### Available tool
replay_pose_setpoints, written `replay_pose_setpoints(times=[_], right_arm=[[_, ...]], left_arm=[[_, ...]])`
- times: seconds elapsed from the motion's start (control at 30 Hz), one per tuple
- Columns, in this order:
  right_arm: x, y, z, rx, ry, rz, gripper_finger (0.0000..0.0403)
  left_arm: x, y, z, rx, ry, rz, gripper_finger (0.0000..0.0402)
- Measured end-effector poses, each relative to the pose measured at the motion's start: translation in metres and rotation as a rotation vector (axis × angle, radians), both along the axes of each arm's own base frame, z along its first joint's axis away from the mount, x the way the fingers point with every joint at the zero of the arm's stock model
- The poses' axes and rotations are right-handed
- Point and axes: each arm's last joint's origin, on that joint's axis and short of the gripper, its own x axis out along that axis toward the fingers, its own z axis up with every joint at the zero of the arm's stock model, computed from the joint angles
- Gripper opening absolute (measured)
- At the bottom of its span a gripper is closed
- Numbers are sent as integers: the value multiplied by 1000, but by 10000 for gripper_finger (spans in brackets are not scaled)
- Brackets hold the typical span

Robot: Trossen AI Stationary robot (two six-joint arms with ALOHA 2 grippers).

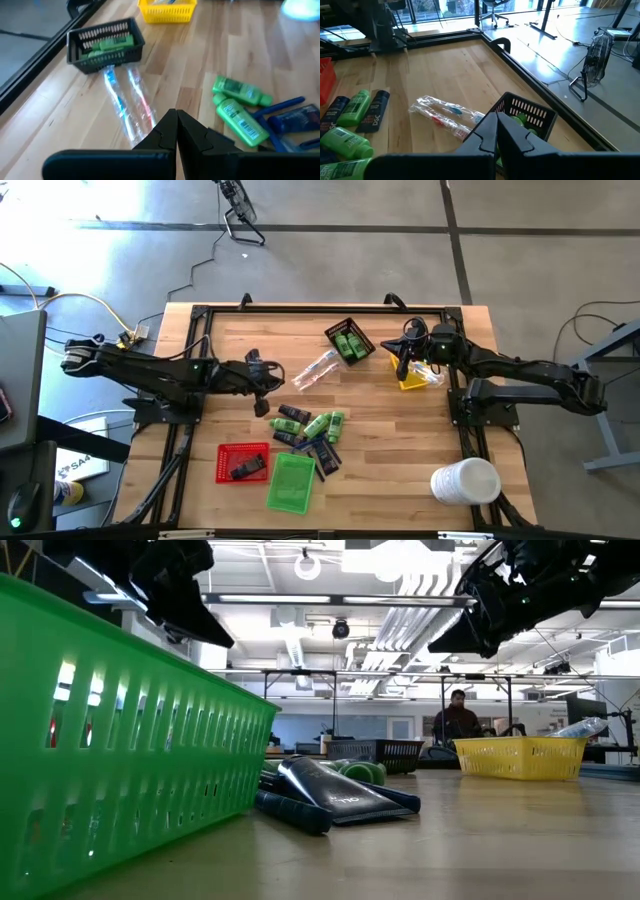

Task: Pick & Place Travel size toiletries
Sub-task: Put the shave cream into the red bin

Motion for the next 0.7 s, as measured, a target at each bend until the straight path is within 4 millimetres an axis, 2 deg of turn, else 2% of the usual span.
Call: replay_pose_setpoints(times=[0.43, 0.7], right_arm=[[0, 0, 0, 0, -1, 0, 2], [0, 0, 0, 0, 0, 0, 2]], left_arm=[[23, -1, 5, 40, 287, -1, 1], [25, -2, 9, 48, 320, -8, 1]])
